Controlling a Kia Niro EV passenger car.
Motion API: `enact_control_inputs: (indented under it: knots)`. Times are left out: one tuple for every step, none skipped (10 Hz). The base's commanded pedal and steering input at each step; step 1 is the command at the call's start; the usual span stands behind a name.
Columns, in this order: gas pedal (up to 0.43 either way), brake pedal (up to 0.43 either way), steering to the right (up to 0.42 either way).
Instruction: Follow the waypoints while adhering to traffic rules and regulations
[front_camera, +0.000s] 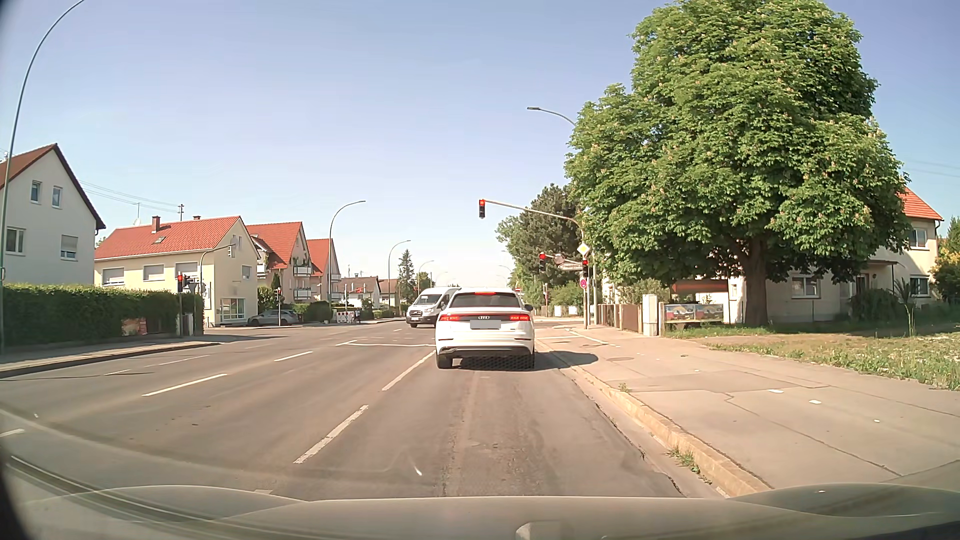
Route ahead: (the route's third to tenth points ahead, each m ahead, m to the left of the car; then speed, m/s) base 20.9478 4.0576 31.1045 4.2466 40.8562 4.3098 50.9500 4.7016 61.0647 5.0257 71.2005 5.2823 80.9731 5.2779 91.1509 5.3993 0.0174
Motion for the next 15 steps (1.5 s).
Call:
enact_control_inputs:
  knots:
    - [0.0,0.274,0.008]
    - [0.0,0.274,0.008]
    - [0.0,0.274,0.008]
    - [0.0,0.274,0.008]
    - [0.0,0.274,0.007]
    - [0.0,0.274,0.008]
    - [0.0,0.274,0.008]
    - [0.0,0.274,0.007]
    - [0.0,0.274,0.007]
    - [0.0,0.274,0.007]
    - [0.0,0.274,0.007]
    - [0.0,0.274,0.007]
    - [0.0,0.274,0.007]
    - [0.0,0.274,0.007]
    - [0.0,0.274,0.007]
